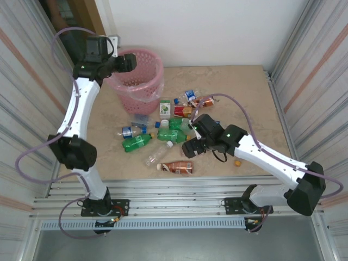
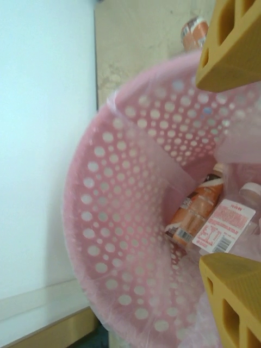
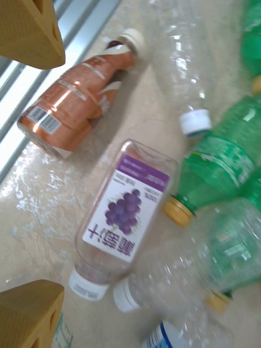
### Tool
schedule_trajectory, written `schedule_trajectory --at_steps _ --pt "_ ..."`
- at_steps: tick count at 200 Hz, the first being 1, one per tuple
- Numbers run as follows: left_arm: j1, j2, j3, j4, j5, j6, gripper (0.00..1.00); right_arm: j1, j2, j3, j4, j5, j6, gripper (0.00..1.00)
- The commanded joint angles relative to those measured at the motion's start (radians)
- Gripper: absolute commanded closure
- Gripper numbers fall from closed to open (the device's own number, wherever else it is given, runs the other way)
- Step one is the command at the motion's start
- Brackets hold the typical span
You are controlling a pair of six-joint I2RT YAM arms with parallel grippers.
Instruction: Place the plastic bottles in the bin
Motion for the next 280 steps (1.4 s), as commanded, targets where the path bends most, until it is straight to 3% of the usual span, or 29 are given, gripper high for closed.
schedule_trajectory --at_steps 1,66,143,199,280 --pt "-0.018 -0.133 -0.096 0.081 0.003 0.008 0.18 0.044 0.036 0.035 -0.073 -0.042 -0.071 0.01" --pt "-0.057 -0.517 -0.554 0.254 -0.014 -0.078 0.01 0.19 0.216 0.078 -0.113 0.016 -0.153 0.06" --pt "-0.062 -0.89 -0.971 0.289 -0.132 -0.221 0.01 0.254 0.373 0.106 -0.093 0.075 -0.212 0.13" --pt "-0.05 -0.992 -1.078 0.274 -0.183 -0.275 0.01 0.254 0.445 0.1 -0.053 0.067 -0.223 0.17" --pt "-0.031 -0.992 -1.088 0.272 -0.183 -0.278 0.01 0.225 0.493 0.061 -0.009 -0.009 -0.233 0.24"
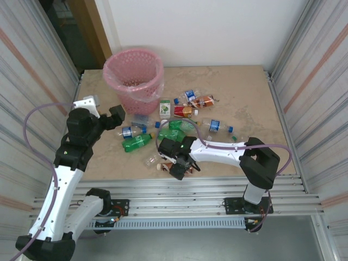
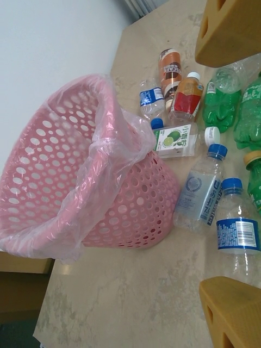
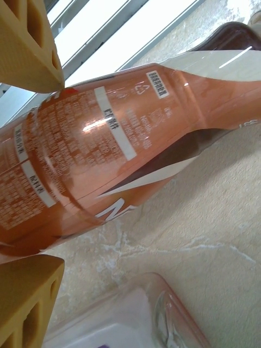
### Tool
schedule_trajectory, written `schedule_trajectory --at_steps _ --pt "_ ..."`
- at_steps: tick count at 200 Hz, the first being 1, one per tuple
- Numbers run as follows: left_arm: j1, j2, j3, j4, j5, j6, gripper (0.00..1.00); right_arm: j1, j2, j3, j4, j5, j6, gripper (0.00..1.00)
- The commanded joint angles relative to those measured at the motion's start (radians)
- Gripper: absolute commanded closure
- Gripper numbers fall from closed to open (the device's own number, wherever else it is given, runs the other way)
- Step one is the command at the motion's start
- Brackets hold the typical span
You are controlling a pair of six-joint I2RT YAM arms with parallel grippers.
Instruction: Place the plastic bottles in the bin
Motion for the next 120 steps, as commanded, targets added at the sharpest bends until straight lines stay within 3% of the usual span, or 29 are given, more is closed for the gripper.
schedule_trajectory --at_steps 1,81,120 --pt "0.011 -0.011 -0.009 0.009 -0.017 -0.018 0.01 -0.016 0.027 -0.019 0.006 -0.033 -0.017 0.24" --pt "0.016 -0.008 -0.011 0.015 -0.023 -0.024 0.01 -0.037 0.075 -0.042 0.039 -0.037 -0.021 0.27" --pt "0.016 0.001 -0.004 0.018 -0.023 -0.025 0.01 -0.038 0.071 -0.037 0.033 -0.029 -0.024 0.39"
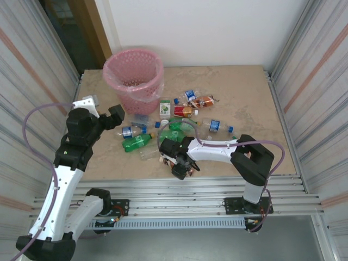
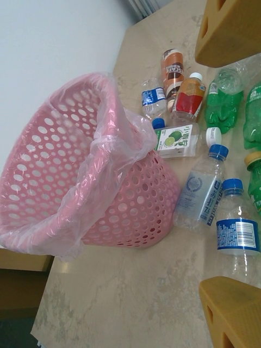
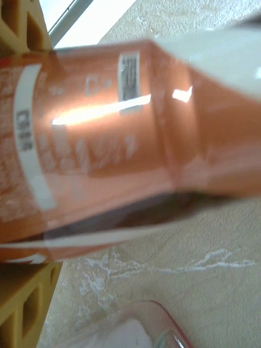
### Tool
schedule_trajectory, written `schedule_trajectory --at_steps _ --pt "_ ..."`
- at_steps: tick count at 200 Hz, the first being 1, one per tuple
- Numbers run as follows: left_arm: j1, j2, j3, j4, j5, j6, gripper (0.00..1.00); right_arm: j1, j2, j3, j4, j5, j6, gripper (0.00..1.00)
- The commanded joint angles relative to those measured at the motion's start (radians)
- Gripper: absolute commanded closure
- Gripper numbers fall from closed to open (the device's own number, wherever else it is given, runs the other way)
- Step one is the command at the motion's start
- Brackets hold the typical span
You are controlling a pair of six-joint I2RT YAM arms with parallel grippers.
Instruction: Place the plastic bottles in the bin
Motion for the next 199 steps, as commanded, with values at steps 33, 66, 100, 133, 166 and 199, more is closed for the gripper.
schedule_trajectory --at_steps 33,66,100,133,166,199 --pt "0.01 0.004 -0.006 0.021 -0.014 -0.014 0.01 -0.004 -0.016 0.001 -0.018 0.012 -0.014 0.45" --pt "0.01 0.006 -0.008 0.022 -0.014 -0.019 0.01 -0.004 -0.043 0.005 -0.025 0.012 -0.014 0.58" --pt "0.01 0.012 -0.008 0.024 -0.012 -0.023 0.01 -0.005 -0.086 0.01 -0.036 0.019 -0.009 0.67" --pt "0.01 0.021 -0.012 0.035 0.007 -0.031 0.01 -0.005 -0.155 0.01 -0.034 0.028 0.003 0.69" --pt "0.01 0.029 -0.024 0.072 0.047 -0.04 0.01 -0.02 -0.221 0.009 -0.018 0.04 0.021 0.69" --pt "0.01 0.044 -0.02 0.077 0.091 -0.074 0.01 -0.04 -0.298 0.008 0.018 0.061 0.037 0.73"
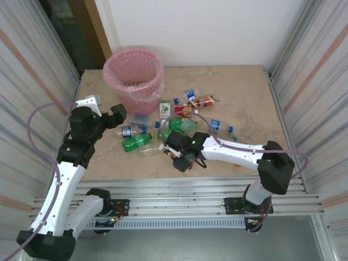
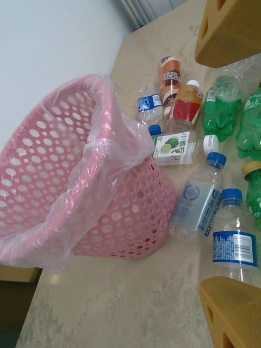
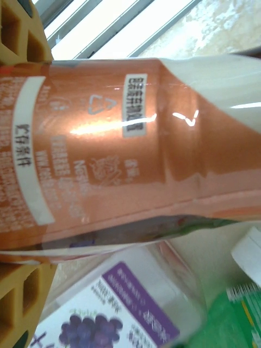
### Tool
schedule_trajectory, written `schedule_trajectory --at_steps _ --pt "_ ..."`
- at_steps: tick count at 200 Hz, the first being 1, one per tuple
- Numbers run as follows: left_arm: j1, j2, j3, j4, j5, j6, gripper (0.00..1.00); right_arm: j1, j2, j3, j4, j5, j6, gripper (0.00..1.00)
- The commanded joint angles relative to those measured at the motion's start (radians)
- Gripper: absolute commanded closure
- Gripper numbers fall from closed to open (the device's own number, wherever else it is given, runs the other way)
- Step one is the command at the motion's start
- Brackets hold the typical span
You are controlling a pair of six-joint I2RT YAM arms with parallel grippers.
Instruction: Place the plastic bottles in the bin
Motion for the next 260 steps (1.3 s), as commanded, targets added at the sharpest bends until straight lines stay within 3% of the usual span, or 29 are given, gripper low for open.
schedule_trajectory --at_steps 1,59,116,176,220,260 --pt "0.01 0.006 -0.002 0.038 0.051 -0.04 0.01 -0.019 -0.074 0.008 0.026 0.035 0.026 0.73" --pt "-0.067 0.044 -0.025 0.21 0.231 -0.08 0.02 -0.08 -0.219 -0.035 0.26 0.072 0.052 0.82" --pt "-0.239 0.199 0.121 0.24 0.342 -0.01 0.06 -0.138 -0.25 -0.026 0.5 -0.023 0.037 0.81" --pt "-0.323 0.363 0.242 0.258 0.421 0.018 0.12 -0.168 -0.227 0.019 0.589 -0.114 0.032 0.8" --pt "-0.335 0.406 0.254 0.279 0.424 0.003 0.29 -0.173 -0.226 0.024 0.628 -0.136 0.036 0.79" --pt "-0.339 0.409 0.249 0.292 0.426 -0.002 0.6 -0.181 -0.223 0.029 0.647 -0.121 0.047 0.73"
